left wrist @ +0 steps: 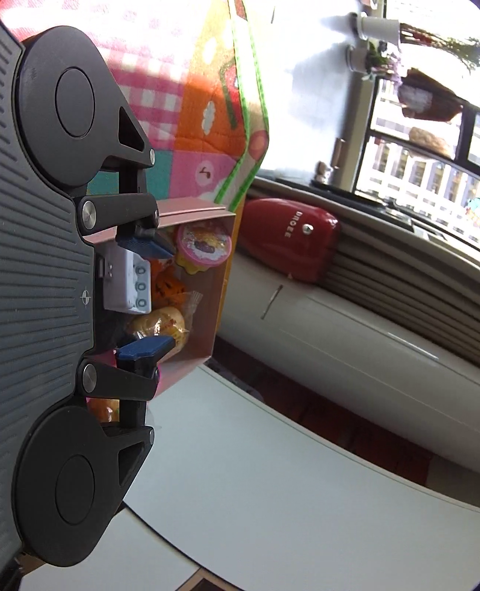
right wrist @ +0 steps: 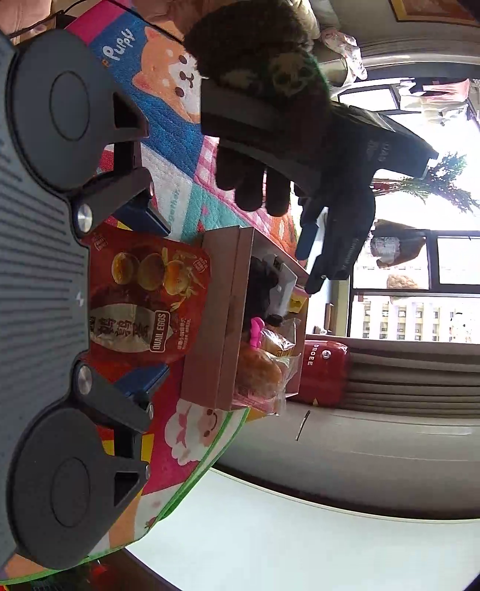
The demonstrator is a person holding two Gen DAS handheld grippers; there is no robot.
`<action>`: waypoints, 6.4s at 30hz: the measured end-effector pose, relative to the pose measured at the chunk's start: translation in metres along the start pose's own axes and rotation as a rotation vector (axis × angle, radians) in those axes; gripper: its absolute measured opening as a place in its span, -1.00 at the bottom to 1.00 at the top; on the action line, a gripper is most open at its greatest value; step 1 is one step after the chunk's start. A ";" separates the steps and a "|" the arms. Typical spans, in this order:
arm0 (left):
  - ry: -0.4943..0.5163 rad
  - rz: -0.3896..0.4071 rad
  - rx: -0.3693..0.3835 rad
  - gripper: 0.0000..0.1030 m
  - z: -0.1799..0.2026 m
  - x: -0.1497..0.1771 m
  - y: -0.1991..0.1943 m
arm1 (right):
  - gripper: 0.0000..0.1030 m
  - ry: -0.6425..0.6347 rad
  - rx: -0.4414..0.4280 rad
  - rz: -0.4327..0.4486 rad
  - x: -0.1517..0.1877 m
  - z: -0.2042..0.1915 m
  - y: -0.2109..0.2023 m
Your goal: Organize objects
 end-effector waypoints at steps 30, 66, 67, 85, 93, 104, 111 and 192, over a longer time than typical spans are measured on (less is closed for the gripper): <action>0.205 -0.107 -0.312 -0.03 -0.039 0.128 -0.077 | 1.00 0.066 0.107 0.028 -0.023 0.028 0.050; 0.261 -0.099 -0.338 0.45 -0.016 0.137 -0.049 | 1.00 0.168 0.184 -0.062 0.040 0.049 0.105; 0.261 -0.104 -0.327 0.53 -0.015 0.137 -0.048 | 1.00 0.163 0.188 -0.059 0.041 0.048 0.105; 0.196 -0.078 -0.400 0.33 -0.019 0.134 -0.048 | 1.00 0.177 0.179 -0.049 0.041 0.047 0.105; 0.218 -0.076 -0.418 0.32 -0.018 0.134 -0.047 | 1.00 0.167 0.189 -0.056 0.040 0.047 0.106; 0.224 -0.076 -0.421 0.33 -0.017 0.134 -0.047 | 1.00 0.166 0.187 -0.055 0.041 0.047 0.107; 0.223 -0.076 -0.420 0.33 -0.017 0.135 -0.047 | 1.00 0.165 0.188 -0.054 0.042 0.047 0.107; 0.212 -0.074 -0.409 0.34 -0.017 0.134 -0.047 | 1.00 0.165 0.188 -0.054 0.042 0.046 0.106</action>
Point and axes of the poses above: each gripper's, at about its wrist camera, not at the fingertips, and y roughly the way its jaws point, z to its right, x to its underside, the point moved 9 cm from there along y, roughly the way its jaws point, and after that the axes turned 4 degrees about -x, right-handed, at the moved point
